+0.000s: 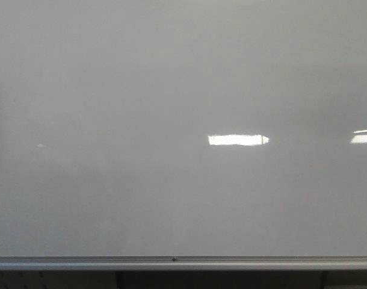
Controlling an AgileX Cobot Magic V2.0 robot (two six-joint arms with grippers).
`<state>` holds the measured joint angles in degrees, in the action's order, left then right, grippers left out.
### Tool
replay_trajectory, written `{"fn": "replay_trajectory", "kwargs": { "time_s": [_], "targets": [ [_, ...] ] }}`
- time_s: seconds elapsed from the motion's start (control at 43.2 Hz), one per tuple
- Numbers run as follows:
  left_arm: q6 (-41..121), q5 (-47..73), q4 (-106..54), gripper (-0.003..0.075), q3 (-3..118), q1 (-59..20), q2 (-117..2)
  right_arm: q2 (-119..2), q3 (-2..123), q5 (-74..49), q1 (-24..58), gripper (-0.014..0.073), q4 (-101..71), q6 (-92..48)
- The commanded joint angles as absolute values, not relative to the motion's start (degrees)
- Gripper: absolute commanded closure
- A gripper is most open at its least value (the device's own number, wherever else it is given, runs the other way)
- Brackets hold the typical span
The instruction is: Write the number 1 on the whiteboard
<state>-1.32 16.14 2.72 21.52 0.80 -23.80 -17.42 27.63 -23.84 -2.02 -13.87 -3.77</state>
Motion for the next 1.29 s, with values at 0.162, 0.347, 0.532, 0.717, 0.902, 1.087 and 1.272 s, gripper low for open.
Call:
{"fn": "replay_trajectory", "kwargs": {
  "time_s": [0.162,0.347,0.532,0.717,0.902,1.087,1.272],
  "targets": [
    [-1.7,6.1,-0.9,0.0104,23.4,0.9,-38.2,-18.3,29.2,-20.0,-1.9,0.0097,-14.4,-3.9],
    [-1.7,-2.2,-3.3,0.0104,23.5,0.9,-50.0,-18.3,29.2,-20.0,-1.9,0.0097,-14.4,-3.9],
    [-1.7,-15.1,-3.1,0.0104,23.5,0.9,-62.3,-18.3,29.2,-20.0,-1.9,0.0097,-14.4,-3.9],
    [-1.7,-29.4,-2.9,0.0104,23.5,0.9,-73.6,-18.3,29.2,-20.0,-1.9,0.0097,-14.4,-3.9],
    [-1.7,-35.0,-2.9,0.0104,24.5,0.9,-82.7,-18.3,29.2,-20.0,-1.9,0.0097,-14.4,-3.9],
    [-1.7,-35.1,-2.3,0.0104,27.9,0.9,-89.6,-18.3,29.2,-20.0,-1.9,0.0097,-14.4,-3.9],
    [-1.7,-35.9,0.0,0.0105,30.9,0.9,-94.1,-18.3,29.2,-20.1,-1.9,0.0097,-14.4,-3.9]
  ]
}}
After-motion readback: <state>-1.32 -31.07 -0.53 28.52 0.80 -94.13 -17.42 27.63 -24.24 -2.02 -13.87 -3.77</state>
